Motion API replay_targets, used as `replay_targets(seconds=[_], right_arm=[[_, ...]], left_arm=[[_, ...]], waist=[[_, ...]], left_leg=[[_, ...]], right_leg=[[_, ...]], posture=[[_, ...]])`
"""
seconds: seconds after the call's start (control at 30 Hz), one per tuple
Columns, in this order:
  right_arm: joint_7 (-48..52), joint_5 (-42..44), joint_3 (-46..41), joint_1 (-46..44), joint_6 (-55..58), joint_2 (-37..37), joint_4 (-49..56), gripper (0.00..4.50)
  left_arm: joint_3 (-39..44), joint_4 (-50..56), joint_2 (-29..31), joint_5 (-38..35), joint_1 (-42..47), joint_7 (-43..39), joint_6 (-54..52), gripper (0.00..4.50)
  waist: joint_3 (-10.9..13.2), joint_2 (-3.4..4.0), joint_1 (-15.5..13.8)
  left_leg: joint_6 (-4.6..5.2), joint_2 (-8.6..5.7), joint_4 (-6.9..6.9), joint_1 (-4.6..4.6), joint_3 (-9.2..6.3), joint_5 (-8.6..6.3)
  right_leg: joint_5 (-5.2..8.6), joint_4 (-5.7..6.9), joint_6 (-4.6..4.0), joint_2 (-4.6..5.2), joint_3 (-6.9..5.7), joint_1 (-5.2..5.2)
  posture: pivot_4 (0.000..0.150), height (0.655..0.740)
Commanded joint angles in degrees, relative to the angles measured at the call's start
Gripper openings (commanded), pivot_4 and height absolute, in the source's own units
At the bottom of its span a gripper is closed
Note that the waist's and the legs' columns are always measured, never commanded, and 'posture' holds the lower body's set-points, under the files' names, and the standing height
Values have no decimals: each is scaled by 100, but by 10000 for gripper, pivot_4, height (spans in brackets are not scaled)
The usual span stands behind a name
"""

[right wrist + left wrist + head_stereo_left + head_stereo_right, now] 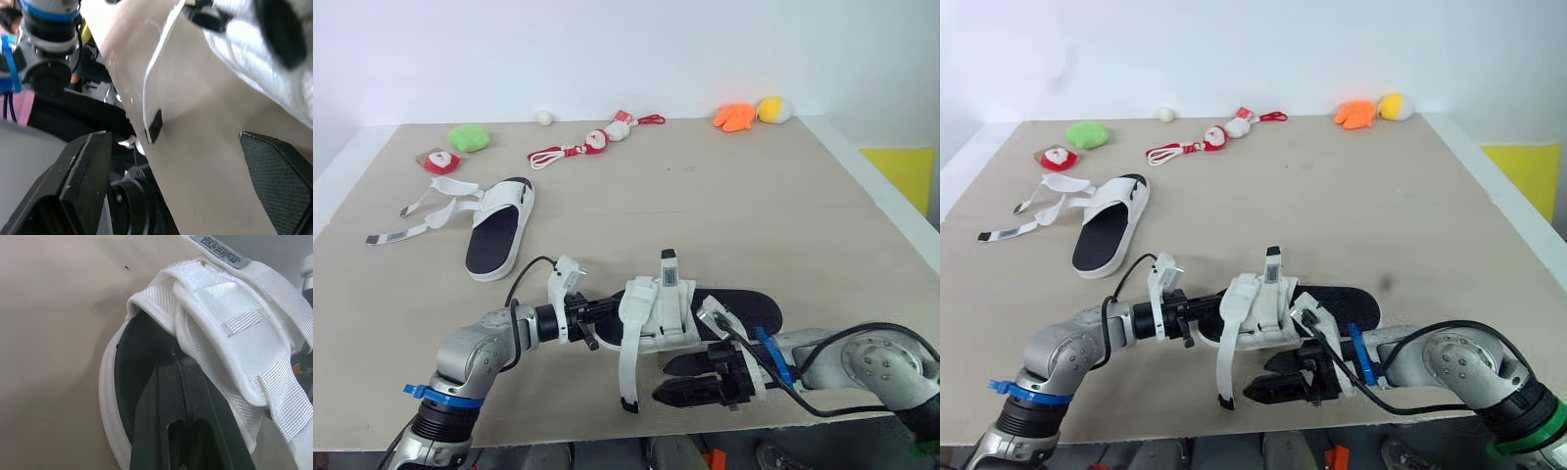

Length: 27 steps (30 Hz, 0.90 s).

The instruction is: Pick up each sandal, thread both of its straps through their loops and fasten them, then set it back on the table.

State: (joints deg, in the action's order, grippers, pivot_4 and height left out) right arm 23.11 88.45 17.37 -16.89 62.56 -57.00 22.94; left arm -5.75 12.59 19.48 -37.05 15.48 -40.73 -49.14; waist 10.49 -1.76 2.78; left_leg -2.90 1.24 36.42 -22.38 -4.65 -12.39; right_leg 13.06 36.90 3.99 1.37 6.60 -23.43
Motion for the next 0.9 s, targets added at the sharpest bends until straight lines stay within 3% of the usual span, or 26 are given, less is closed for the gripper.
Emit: replay_targets(seconds=[0.03, 0.33, 0.57, 0.73, 0.9], right_arm=[[-1056, 915, -81, -216, 199, 313, -80, 44758], [-3004, 2212, 332, -685, 5, 1050, -116, 44758], [-3401, 2455, 393, -994, 9, 1217, -132, 23319], [-2999, 2455, 283, -1288, 137, 1177, -173, 1725], [-2387, 2455, 196, -1917, 493, 1055, -508, 465]], left_arm=[[-108, -46, 36, 37, -159, 60, -145, 0], [-120, 4, 5, 27, -201, 98, -181, 0], [-98, -22, 4, 36, -167, 82, -189, 0], [-95, -54, 11, 30, -139, 83, -174, 0], [-86, -104, 5, 33, -93, 87, -146, 0]], waist=[[0, 0, 1], [-3, -4, 52], [-5, 2, 58], [-5, 2, 15], [-4, 5, 2]], left_leg=[[0, 1, 0, 1, 0, 0], [2, 20, 0, 6, -1, 0], [3, 32, 0, -4, -5, 0], [13, 29, -2, -14, -7, -9], [19, 30, -2, -14, -7, -13]], right_leg=[[0, 0, 0, -1, 0, 0], [-3, 0, 1, -19, 0, 0], [-4, -4, 0, -36, 2, -4], [2, -11, -3, -35, 3, -6], [1, -11, -5, -36, 3, -9]], posture=[[1500, 7400], [1500, 7400], [1500, 7400], [1500, 7400], [1500, 7400]])
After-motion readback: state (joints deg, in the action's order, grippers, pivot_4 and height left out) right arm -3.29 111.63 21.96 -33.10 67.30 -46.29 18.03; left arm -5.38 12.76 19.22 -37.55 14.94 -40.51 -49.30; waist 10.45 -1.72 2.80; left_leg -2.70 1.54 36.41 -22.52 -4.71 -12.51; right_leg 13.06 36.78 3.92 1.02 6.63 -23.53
